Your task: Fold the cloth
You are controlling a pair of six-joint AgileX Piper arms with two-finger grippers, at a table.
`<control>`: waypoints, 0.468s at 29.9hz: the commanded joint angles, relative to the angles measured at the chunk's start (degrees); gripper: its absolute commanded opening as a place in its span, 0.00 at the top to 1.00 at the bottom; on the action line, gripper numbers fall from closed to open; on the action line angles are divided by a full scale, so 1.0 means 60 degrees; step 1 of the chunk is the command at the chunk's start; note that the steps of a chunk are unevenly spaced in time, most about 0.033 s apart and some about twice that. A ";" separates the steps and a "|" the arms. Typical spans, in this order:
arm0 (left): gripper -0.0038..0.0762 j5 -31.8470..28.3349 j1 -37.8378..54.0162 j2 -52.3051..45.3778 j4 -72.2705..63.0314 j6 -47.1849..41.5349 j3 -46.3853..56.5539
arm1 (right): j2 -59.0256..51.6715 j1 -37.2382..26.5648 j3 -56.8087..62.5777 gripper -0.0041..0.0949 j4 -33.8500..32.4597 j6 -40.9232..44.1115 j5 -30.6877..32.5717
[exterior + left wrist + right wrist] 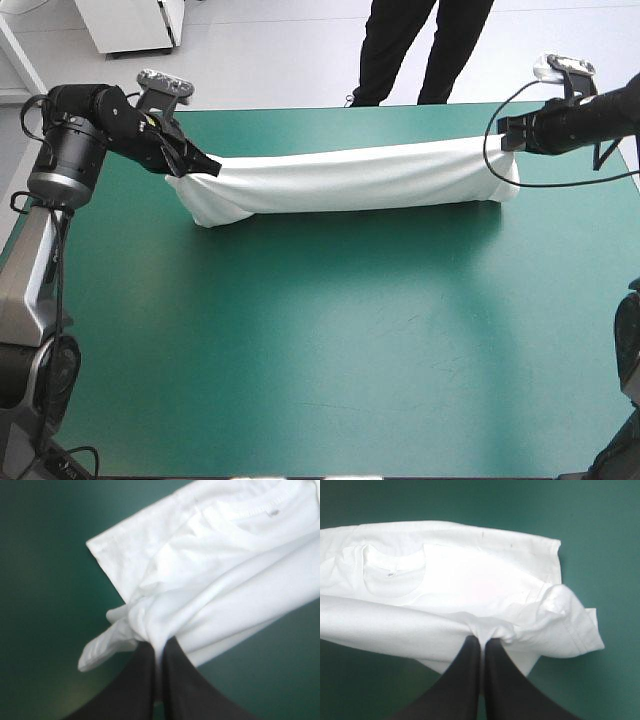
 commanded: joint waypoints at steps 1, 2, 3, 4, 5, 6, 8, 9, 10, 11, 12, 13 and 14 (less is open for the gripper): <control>0.96 0.0311 0.0014 -0.1139 -0.0357 -0.0112 0.0819 | -0.1219 -0.0111 0.0634 0.98 0.0449 -0.0169 -0.0401; 0.96 0.0311 0.0014 -0.1350 -0.0357 -0.0112 0.1211 | -0.1440 -0.0111 0.0957 0.98 0.0449 -0.0169 -0.0401; 0.96 0.0311 0.0014 -0.1561 -0.0357 -0.0112 0.1606 | -0.1678 -0.0111 0.1303 0.98 0.0449 -0.0188 -0.0378; 0.96 0.0311 0.0014 -0.1767 -0.0374 -0.0112 0.1992 | -0.1926 -0.0111 0.1682 0.98 0.0449 -0.0245 -0.0378; 0.96 0.0311 0.0014 -0.1928 -0.0374 -0.0112 0.2359 | -0.2123 -0.0111 0.2094 0.98 0.0414 -0.0240 -0.0395; 0.96 0.0311 0.0014 -0.2117 -0.0374 -0.0112 0.2703 | -0.2375 -0.0111 0.2527 0.98 0.0357 -0.0284 -0.0444; 0.96 0.0311 0.0014 -0.2427 -0.0374 -0.0112 0.3254 | -0.2829 -0.0090 0.3371 0.98 0.0333 -0.0353 -0.0572; 0.96 0.0311 0.0014 -0.2571 -0.0423 -0.0112 0.3512 | -0.3072 -0.0059 0.3847 0.98 0.0277 -0.0413 -0.0606; 0.96 0.0311 0.0014 -0.2708 -0.0508 -0.0112 0.3755 | -0.3321 0.0033 0.4309 0.98 0.0153 -0.0500 -0.0652; 0.96 0.0311 0.0014 -0.2801 -0.0624 -0.0112 0.3938 | -0.3551 0.0161 0.4672 0.98 -0.0013 -0.0499 -0.0708; 0.96 0.0311 0.0014 -0.2907 -0.0771 -0.0112 0.4144 | -0.3769 0.0318 0.5107 0.98 -0.0250 -0.0518 -0.0835; 0.96 0.0311 0.0014 -0.3004 -0.0879 -0.0112 0.4343 | -0.3946 0.0484 0.5521 0.98 -0.0528 -0.0519 -0.0922; 0.96 0.0311 0.0014 -0.3086 -0.1049 -0.0112 0.4564 | -0.4079 0.0623 0.5901 0.98 -0.0779 -0.0519 -0.1011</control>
